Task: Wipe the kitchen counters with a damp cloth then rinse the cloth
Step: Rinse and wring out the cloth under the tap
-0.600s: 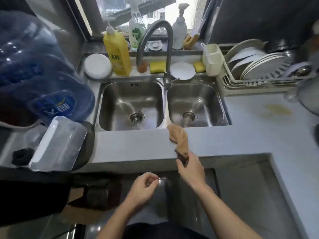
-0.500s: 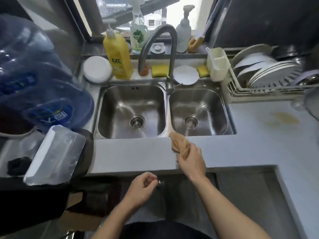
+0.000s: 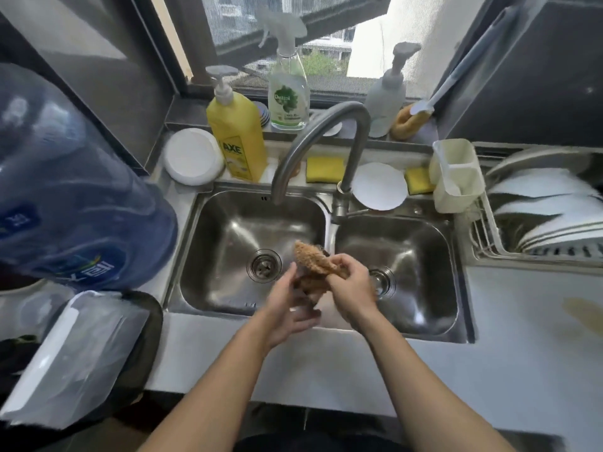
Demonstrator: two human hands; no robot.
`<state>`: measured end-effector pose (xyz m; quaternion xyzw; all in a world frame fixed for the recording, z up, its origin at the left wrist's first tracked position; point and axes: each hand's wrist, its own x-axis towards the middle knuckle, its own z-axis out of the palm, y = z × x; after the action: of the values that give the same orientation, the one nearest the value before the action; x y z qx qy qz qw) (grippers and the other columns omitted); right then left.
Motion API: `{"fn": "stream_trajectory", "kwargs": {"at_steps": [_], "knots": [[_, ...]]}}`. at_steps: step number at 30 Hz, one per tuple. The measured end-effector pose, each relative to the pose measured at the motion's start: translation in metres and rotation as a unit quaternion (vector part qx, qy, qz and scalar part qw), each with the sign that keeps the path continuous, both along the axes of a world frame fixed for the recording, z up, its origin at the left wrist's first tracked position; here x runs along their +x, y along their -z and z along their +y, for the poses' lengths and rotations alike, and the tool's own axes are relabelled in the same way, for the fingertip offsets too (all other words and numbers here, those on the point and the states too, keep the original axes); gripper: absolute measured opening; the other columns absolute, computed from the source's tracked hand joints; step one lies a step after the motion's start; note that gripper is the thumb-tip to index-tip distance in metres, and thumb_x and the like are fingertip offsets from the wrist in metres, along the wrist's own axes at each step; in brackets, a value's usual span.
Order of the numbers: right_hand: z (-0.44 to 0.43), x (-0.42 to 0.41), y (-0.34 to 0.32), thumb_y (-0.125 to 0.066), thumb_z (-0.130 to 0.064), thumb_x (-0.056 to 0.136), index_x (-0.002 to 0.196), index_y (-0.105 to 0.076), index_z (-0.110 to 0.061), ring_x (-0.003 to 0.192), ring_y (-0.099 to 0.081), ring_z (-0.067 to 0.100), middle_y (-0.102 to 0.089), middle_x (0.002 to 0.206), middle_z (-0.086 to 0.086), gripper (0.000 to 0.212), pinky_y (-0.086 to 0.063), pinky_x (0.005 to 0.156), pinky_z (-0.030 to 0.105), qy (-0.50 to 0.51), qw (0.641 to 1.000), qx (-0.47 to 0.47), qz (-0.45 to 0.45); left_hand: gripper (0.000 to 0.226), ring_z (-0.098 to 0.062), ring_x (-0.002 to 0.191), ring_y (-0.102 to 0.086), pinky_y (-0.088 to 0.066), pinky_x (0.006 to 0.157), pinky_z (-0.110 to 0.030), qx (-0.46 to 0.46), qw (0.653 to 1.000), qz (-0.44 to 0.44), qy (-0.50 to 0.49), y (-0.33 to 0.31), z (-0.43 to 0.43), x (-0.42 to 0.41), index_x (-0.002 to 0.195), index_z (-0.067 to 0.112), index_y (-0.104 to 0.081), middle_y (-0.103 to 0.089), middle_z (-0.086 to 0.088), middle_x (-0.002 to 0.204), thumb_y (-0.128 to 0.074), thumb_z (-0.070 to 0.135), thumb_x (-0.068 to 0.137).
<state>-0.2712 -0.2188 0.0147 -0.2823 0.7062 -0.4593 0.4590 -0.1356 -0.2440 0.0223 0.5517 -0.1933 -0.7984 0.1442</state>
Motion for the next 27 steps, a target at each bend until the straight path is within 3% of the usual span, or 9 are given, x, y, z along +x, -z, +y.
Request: {"fn": "stream_trajectory", "kwargs": {"at_steps": [4, 7, 8, 10, 12, 14, 16, 20, 27], "knots": [[-0.02, -0.011, 0.0, -0.057, -0.001, 0.07, 0.093, -0.071, -0.02, 0.088, -0.067, 0.012, -0.071, 0.094, 0.0, 0.033, -0.055, 0.083, 0.031, -0.161, 0.986, -0.039, 0.02, 0.038, -0.019, 0.066, -0.064, -0.052, 0.065, -0.031, 0.004, 0.98, 0.1, -0.169, -0.01, -0.036, -0.03, 0.085, 0.008, -0.068, -0.065, -0.011, 0.073, -0.052, 0.042, 0.094], [-0.027, -0.032, -0.003, -0.06, -0.009, 0.071, 0.096, -0.072, -0.025, 0.094, -0.063, 0.005, -0.068, 0.099, -0.01, 0.032, -0.048, 0.086, 0.018, -0.261, 0.96, -0.052, 0.088, 0.018, -0.018, 0.065, -0.061, -0.054, 0.059, -0.029, -0.046, 0.972, 0.083, -0.214, 0.003, -0.055, -0.041, 0.092, 0.006, -0.064, -0.06, -0.01, 0.078, -0.062, 0.022, 0.087], [-0.032, -0.042, -0.003, -0.062, -0.009, 0.073, 0.096, -0.073, -0.021, 0.091, -0.063, 0.002, -0.068, 0.094, -0.013, 0.028, -0.047, 0.083, 0.016, -0.28, 0.953, -0.057, 0.102, 0.024, -0.018, 0.066, -0.061, -0.054, 0.059, -0.029, -0.06, 0.971, 0.052, -0.224, 0.01, -0.059, -0.043, 0.101, 0.002, -0.062, -0.06, -0.011, 0.08, -0.066, 0.019, 0.084], [-0.043, -0.062, -0.005, -0.064, -0.01, 0.077, 0.094, -0.075, -0.019, 0.078, -0.063, 0.0, -0.068, 0.081, -0.018, 0.022, -0.048, 0.076, 0.019, -0.264, 0.956, -0.046, 0.122, 0.028, -0.016, 0.058, -0.063, -0.053, 0.052, -0.027, -0.059, 0.962, -0.01, -0.268, 0.016, -0.061, -0.047, 0.117, 0.0, -0.058, -0.063, -0.011, 0.075, -0.063, 0.01, 0.09], [-0.06, -0.086, 0.002, -0.063, -0.015, 0.079, 0.1, -0.073, -0.021, 0.082, -0.064, 0.005, -0.07, 0.088, -0.014, 0.023, -0.052, 0.078, 0.028, -0.196, 0.959, -0.016, 0.205, 0.015, -0.016, 0.05, -0.062, -0.054, 0.047, -0.028, -0.056, 0.945, -0.046, -0.318, 0.022, -0.062, -0.049, 0.108, 0.002, -0.059, -0.063, -0.011, 0.067, -0.058, 0.004, 0.094], [-0.081, -0.106, 0.011, -0.061, -0.022, 0.08, 0.117, -0.066, -0.019, 0.11, -0.059, 0.02, -0.064, 0.117, -0.001, 0.038, -0.048, 0.094, 0.039, -0.193, 0.909, 0.024, 0.369, 0.006, -0.02, 0.053, -0.063, -0.058, 0.049, -0.032, -0.054, 0.935, -0.065, -0.343, 0.026, -0.06, -0.048, 0.095, 0.005, -0.062, -0.064, -0.013, 0.069, -0.057, 0.003, 0.094], [-0.099, -0.118, 0.018, -0.059, -0.027, 0.08, 0.126, -0.057, -0.017, 0.122, -0.049, 0.028, -0.056, 0.129, 0.004, 0.047, -0.042, 0.098, 0.044, -0.244, 0.851, 0.067, 0.46, 0.007, -0.021, 0.054, -0.062, -0.058, 0.049, -0.032, -0.05, 0.928, -0.076, -0.362, 0.027, -0.058, -0.045, 0.09, 0.008, -0.063, -0.063, -0.012, 0.067, -0.058, 0.003, 0.093], [-0.115, -0.119, 0.026, -0.054, -0.031, 0.079, 0.104, -0.055, -0.016, 0.108, -0.054, 0.029, -0.061, 0.11, 0.005, 0.029, -0.041, 0.087, 0.039, -0.311, 0.79, 0.127, 0.513, 0.015, -0.024, 0.06, -0.062, -0.057, 0.051, -0.031, -0.048, 0.919, -0.083, -0.383, 0.025, -0.06, -0.039, 0.106, 0.002, -0.065, -0.065, -0.012, 0.071, -0.061, 0.005, 0.092], [-0.107, -0.107, 0.036, -0.053, -0.036, 0.081, 0.128, -0.048, -0.014, 0.108, -0.055, 0.031, -0.057, 0.117, 0.008, 0.052, -0.041, 0.083, 0.041, -0.305, 0.761, 0.149, 0.553, 0.031, -0.03, 0.08, -0.063, -0.06, 0.057, -0.039, -0.06, 0.91, -0.071, -0.404, 0.018, -0.075, -0.029, 0.121, -0.005, -0.059, -0.064, -0.022, 0.091, -0.063, 0.005, 0.092]]}}
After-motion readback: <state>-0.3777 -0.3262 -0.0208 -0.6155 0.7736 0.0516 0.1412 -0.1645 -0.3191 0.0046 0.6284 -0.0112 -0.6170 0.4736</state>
